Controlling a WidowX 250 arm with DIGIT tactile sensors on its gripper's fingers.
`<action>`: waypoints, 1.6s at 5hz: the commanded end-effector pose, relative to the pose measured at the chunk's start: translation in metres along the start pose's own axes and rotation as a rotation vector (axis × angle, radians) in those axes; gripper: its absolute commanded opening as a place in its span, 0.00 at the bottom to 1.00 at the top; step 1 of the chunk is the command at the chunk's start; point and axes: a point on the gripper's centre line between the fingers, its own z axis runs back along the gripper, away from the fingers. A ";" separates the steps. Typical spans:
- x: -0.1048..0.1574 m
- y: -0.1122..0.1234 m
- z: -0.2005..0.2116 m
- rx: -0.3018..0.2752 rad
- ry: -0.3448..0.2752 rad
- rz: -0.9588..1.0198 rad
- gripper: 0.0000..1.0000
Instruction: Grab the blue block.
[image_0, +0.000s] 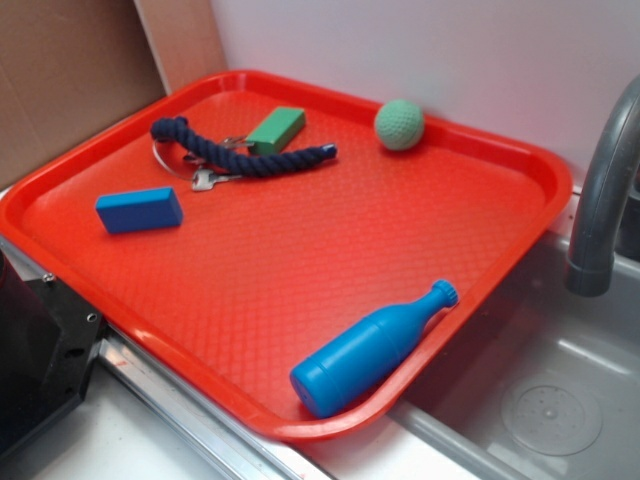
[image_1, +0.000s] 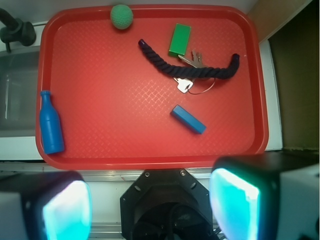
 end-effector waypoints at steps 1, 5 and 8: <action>0.000 0.000 0.000 0.000 0.000 0.000 1.00; 0.054 0.053 -0.206 0.053 -0.038 -0.402 1.00; 0.032 0.034 -0.223 -0.038 -0.001 -0.465 1.00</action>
